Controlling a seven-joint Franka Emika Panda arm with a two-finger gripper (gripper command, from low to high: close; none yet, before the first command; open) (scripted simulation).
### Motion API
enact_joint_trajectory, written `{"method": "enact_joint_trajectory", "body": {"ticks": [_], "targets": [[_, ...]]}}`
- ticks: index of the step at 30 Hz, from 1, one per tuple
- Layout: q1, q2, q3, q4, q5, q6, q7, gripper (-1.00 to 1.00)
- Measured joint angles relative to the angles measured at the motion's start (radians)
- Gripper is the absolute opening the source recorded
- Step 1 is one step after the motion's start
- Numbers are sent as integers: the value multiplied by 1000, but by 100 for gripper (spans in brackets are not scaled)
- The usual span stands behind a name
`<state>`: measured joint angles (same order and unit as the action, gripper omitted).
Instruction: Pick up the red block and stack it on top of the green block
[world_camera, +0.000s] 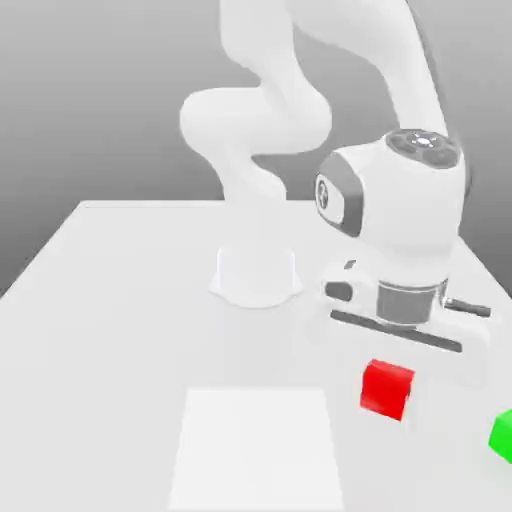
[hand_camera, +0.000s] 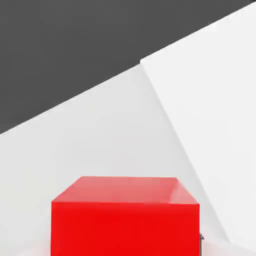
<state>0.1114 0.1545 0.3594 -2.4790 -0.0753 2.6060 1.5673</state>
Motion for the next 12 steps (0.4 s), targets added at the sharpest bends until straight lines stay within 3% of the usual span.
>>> {"method": "enact_joint_trajectory", "body": {"ticks": [4, 8, 9, 12], "targets": [[103, 81, 72, 142, -89, -65, -58, -100], [172, 209, 34, 188, -196, 9, -13, -100], [187, 240, 16, 192, -220, 34, 2, 100], [187, 240, 16, 192, -220, 34, 2, 100]]}}
